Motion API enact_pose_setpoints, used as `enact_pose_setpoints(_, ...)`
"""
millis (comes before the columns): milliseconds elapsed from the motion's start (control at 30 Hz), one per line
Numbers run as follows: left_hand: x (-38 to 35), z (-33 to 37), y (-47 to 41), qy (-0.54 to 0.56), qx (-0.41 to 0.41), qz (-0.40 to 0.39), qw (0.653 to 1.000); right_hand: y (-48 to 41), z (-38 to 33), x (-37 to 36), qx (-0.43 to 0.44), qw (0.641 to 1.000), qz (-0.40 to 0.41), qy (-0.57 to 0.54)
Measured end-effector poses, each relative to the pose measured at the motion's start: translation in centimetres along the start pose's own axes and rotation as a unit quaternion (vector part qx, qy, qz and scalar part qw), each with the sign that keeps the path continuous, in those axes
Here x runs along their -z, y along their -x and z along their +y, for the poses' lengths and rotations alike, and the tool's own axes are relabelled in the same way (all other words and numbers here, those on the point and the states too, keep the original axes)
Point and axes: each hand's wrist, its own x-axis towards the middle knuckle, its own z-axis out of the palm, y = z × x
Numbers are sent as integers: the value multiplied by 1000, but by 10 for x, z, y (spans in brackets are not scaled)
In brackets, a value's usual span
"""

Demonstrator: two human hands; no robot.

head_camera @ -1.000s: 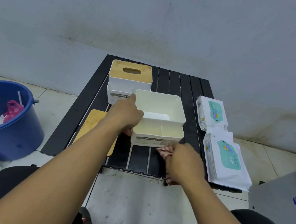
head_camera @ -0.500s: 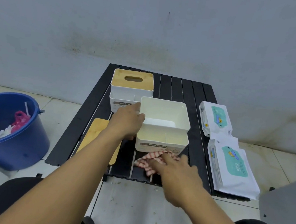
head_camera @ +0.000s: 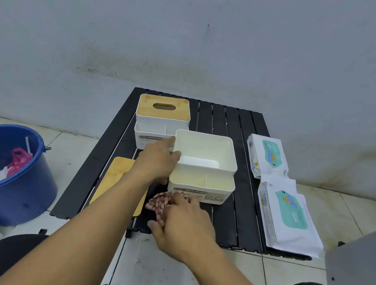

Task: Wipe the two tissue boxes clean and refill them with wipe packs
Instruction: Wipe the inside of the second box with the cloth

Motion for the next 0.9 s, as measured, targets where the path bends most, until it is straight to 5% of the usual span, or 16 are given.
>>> enact_pose_setpoints(167, 1, -1, 0, 16, -1, 3, 1000, -1, 14, -7, -31, 997, 62, 42)
enact_pose_setpoints(433, 1, -2, -2, 23, 17, 4, 1000, 12, 75, 14, -227, 973, 44, 10)
enact_pose_setpoints(733, -3, 2, 2, 25, 22, 17, 999, -3, 15, -21, -121, 990, 42, 62)
enact_pose_setpoints(900, -1, -2, -1, 27, 31, 17, 999, 0, 48, -7, -155, 987, 36, 21)
